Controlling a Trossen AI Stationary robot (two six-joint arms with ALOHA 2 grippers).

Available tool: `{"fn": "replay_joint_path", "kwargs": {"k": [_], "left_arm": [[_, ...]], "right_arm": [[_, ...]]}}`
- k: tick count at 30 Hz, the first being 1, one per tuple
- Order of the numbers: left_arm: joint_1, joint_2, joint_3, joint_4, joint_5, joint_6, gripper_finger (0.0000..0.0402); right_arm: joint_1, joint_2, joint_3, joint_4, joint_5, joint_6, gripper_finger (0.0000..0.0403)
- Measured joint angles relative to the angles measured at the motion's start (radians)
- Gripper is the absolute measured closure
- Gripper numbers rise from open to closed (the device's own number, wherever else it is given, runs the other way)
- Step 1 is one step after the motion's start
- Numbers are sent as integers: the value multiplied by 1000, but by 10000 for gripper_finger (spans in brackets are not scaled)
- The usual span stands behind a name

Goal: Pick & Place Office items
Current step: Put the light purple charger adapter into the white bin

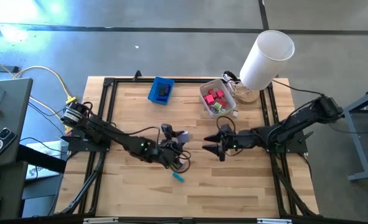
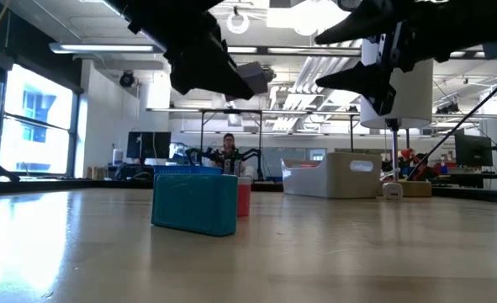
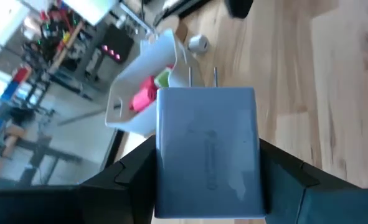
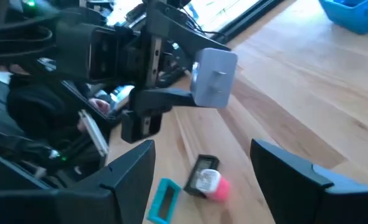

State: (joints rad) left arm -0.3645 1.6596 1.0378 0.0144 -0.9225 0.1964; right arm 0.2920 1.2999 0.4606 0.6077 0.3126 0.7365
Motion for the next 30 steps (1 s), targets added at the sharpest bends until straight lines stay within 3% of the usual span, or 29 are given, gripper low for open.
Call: {"fn": "replay_joint_path", "kwargs": {"k": [4, 12, 26, 30], "left_arm": [[0, 5, 0, 94, -1, 90, 204], [-5, 39, 2, 231, 76, 199, 204], [-15, 57, -3, 205, 79, 238, 204], [-12, 58, -3, 201, 45, 239, 204]], "right_arm": [[1, 10, 0, 37, -9, 4, 151], [0, 127, 0, 309, -175, -30, 151], [-57, 327, 33, 452, -205, 30, 151], [-70, 326, 38, 428, -151, 22, 151]]}}
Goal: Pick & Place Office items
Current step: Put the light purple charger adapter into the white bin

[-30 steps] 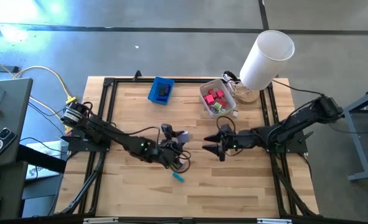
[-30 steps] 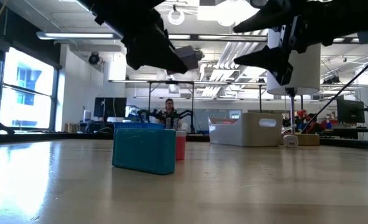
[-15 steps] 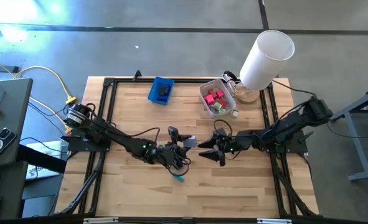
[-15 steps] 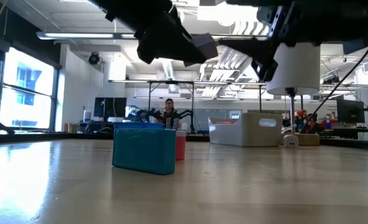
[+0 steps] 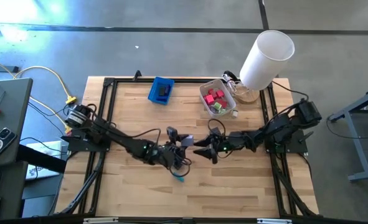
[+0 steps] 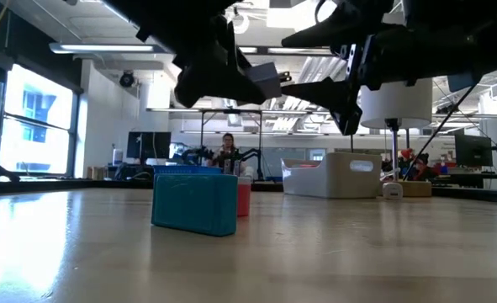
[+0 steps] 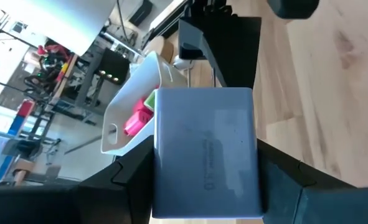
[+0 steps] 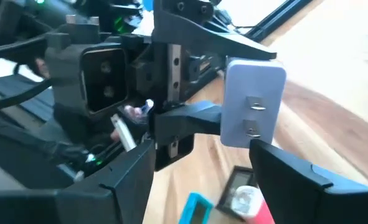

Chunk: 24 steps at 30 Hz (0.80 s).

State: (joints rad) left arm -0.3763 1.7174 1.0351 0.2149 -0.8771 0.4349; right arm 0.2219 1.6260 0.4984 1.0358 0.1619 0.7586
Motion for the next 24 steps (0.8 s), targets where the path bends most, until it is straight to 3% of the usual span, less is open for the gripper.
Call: {"fn": "replay_joint_path", "kwargs": {"k": [3, 13, 24], "left_arm": [[-3, 0, 0, -14, 3, -13, 204], [-8, 0, 2, -25, 32, -23, 204], [-16, -1, 7, -19, 10, -20, 204]], "right_arm": [[-1, 0, 1, -6, 4, -2, 151], [6, -9, 2, -32, -135, -3, 151], [6, -127, 6, -158, -392, -4, 151]]}}
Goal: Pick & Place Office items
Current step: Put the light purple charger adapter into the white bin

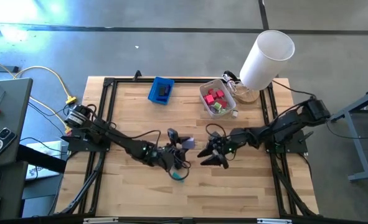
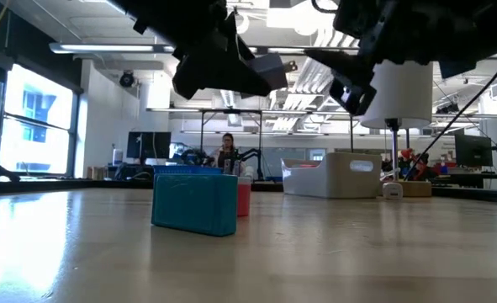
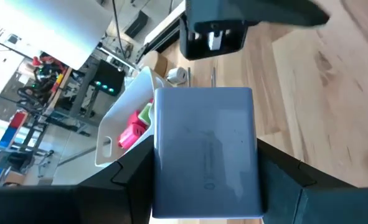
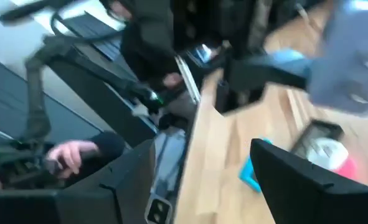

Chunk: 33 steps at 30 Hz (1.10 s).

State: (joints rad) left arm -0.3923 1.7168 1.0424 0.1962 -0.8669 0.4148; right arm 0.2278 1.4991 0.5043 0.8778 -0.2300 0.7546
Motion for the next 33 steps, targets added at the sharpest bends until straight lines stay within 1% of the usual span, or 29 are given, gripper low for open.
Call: {"fn": "replay_joint_path", "kwargs": {"k": [2, 3, 4, 7, 10, 13, 15, 17, 21, 25, 27, 30, 33], "left_arm": [[0, 0, 0, 1, 0, -3, 204], [0, 0, 0, -2, 0, -3, 204], [0, 0, 0, -4, 0, -3, 204], [0, 0, -1, -3, -1, -3, 204], [0, 0, -1, 6, 0, -3, 204], [0, 0, -2, 12, 0, -3, 204], [0, 0, -2, 16, 1, -4, 204], [0, 0, -2, 16, 1, -4, 204], [0, 0, -2, 22, 1, -3, 204], [5, 0, -3, 23, 4, 0, 204], [11, 0, -3, 23, 5, 7, 204], [24, 0, -3, 25, 21, 5, 204], [32, 0, -3, 35, 37, 4, 204]], "right_arm": [[1, -29, 0, -86, 8, -21, 151], [2, -42, -1, -137, 31, -29, 151], [2, -54, -3, -181, 62, -37, 151], [1, -67, -2, -255, 212, -49, 151], [0, -64, -4, -253, 336, -82, 151], [0, -58, -3, -191, 436, -147, 151], [4, -55, -3, -144, 447, -197, 151], [7, -55, -3, -89, 438, -212, 151], [0, -55, -3, -81, 451, -207, 151], [-16, -30, -3, -62, 471, -153, 151], [-27, -7, -4, -47, 456, -135, 151], [-44, 32, 8, 26, 413, -120, 151], [-56, 70, 42, 29, 384, -133, 151]]}}
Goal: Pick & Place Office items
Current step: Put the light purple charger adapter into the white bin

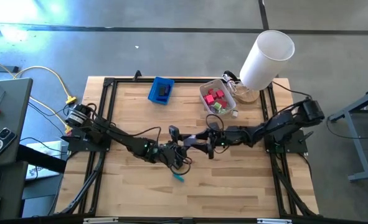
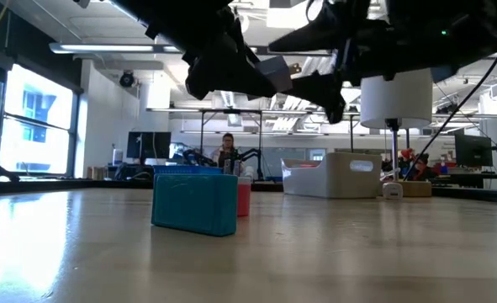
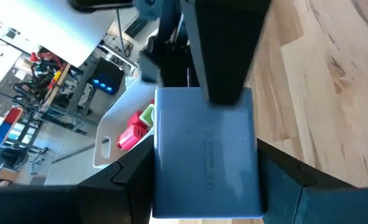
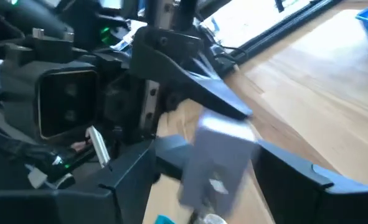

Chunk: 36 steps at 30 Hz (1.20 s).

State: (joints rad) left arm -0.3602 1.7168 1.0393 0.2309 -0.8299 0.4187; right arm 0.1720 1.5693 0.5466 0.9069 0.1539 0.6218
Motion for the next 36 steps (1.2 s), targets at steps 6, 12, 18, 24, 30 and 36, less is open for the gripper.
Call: {"fn": "replay_joint_path", "kwargs": {"k": [6, 12, 18, 24, 30, 36], "left_arm": [[1, -1, -1, 9, 6, 4, 204], [-2, -1, -1, 12, 8, 8, 204], [-2, -1, -1, 12, 3, 9, 204], [-2, 0, -1, 9, 14, 18, 155], [-2, 0, -1, 6, 34, 18, 134], [-2, 1, -2, -2, 38, 18, 131]], "right_arm": [[-15, 74, 92, -33, -67, -48, 151], [-18, 88, 121, -70, -67, -72, 154], [-18, 88, 122, -76, -46, -102, 216], [-17, 88, 123, -82, -52, -139, 293], [-13, 88, 122, -95, -58, -167, 294], [-13, 73, 123, -172, -34, -178, 294]]}}
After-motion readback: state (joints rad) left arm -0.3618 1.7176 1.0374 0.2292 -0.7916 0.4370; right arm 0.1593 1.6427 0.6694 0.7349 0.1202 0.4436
